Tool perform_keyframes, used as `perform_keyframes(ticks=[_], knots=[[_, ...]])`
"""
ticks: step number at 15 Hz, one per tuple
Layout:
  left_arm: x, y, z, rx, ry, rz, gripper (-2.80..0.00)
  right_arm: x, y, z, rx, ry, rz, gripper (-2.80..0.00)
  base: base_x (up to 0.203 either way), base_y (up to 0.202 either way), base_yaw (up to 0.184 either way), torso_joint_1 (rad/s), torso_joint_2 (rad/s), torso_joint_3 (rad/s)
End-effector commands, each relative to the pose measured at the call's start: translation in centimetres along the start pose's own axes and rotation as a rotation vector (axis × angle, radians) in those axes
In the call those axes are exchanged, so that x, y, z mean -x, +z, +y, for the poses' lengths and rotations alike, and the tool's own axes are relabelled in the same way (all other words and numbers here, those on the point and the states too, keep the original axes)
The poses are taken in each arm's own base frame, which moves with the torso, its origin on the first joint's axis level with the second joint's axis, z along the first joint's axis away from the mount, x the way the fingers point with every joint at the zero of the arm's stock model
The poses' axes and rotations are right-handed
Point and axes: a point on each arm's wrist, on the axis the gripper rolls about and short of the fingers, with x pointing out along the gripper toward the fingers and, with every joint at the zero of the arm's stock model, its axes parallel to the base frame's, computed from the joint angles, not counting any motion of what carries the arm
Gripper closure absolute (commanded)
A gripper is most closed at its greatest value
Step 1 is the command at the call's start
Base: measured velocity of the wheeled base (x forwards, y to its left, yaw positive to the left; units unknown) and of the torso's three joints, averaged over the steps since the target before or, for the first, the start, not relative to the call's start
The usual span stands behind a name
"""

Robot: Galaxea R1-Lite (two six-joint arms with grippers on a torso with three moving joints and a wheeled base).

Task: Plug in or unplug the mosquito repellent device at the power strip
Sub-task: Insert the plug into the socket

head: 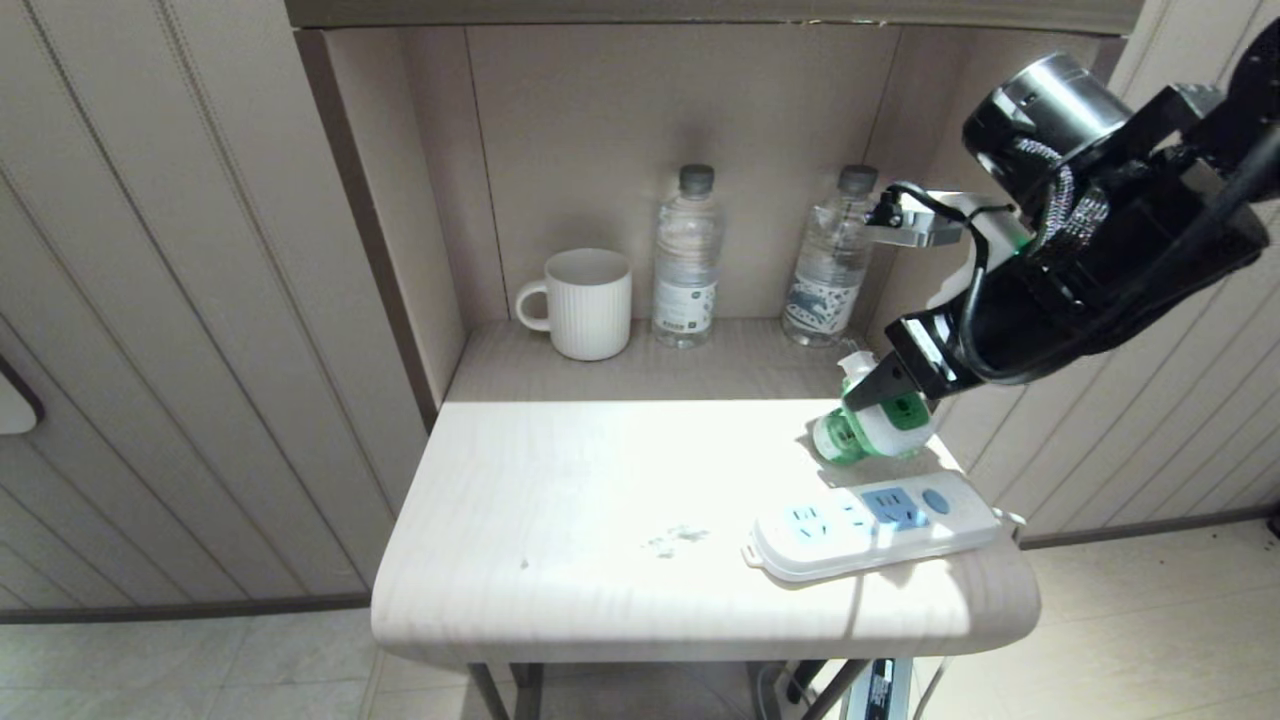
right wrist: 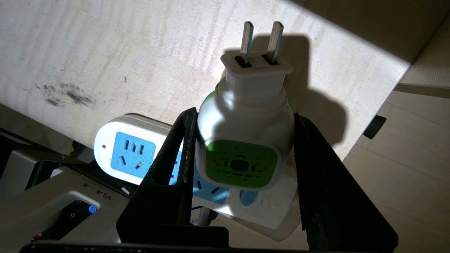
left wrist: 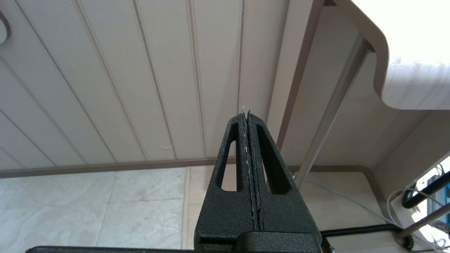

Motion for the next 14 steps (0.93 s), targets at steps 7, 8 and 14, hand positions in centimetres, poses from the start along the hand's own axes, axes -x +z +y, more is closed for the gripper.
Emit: perform_keyframes(ticks=[7, 8, 14], knots=[[0.0, 0.0, 0.0, 0.000, 0.000, 0.001, 0.00, -1.9, 0.8, -0.8, -0.022, 0.002, -0.008, 0.00, 0.000, 0.000, 0.000, 0.000, 0.00, 0.000], [0.0, 0.0, 0.0, 0.000, 0.000, 0.001, 0.00, -2.0, 0.9, -0.8, -0.022, 0.003, -0.011, 0.00, 0.000, 0.000, 0.000, 0.000, 0.00, 0.000], [0.0, 0.0, 0.0, 0.000, 0.000, 0.000, 0.00, -2.3, 1.3, -0.8, -0.018, 0.004, -0.038, 0.00, 0.000, 0.000, 0.000, 0.000, 0.00, 0.000]])
